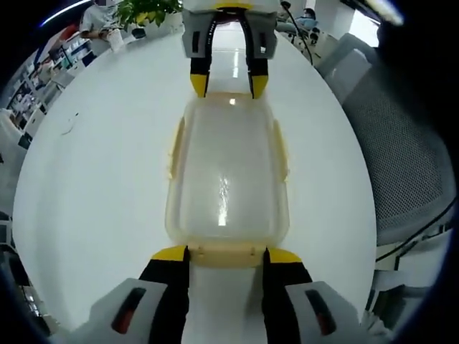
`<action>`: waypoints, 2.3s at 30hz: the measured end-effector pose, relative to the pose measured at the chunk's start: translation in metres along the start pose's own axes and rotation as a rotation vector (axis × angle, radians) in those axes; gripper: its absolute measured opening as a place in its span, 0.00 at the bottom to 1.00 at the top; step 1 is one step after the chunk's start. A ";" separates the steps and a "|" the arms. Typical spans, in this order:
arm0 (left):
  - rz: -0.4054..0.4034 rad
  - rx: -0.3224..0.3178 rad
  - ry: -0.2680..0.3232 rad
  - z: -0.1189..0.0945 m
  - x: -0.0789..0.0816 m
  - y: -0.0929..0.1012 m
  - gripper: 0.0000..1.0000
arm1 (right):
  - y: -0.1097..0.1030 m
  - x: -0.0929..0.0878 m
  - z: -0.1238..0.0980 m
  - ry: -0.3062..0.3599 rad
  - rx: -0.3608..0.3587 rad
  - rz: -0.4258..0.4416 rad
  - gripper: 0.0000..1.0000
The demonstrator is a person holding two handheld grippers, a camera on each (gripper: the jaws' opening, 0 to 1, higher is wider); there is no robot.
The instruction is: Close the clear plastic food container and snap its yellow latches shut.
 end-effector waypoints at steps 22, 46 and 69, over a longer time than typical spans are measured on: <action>-0.041 0.038 -0.084 -0.032 0.009 0.014 0.34 | -0.009 0.000 -0.023 0.160 0.032 -0.058 0.36; -0.016 0.054 -0.111 -0.063 0.039 0.000 0.34 | -0.011 -0.007 -0.065 0.205 0.030 -0.041 0.36; -0.009 0.051 -0.059 -0.058 0.073 -0.003 0.33 | -0.010 -0.042 -0.078 0.186 0.026 -0.033 0.36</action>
Point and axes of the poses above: the point that each gripper's makers call its tool centre point, and the gripper's own axes: z roughly forward along the fingers, y roughly to its right, x roughly out of its top, the point moved 9 cm from there along -z, roughly backward along the fingers, and after that the axes turned 8 degrees about x, right-handed, at the moved point
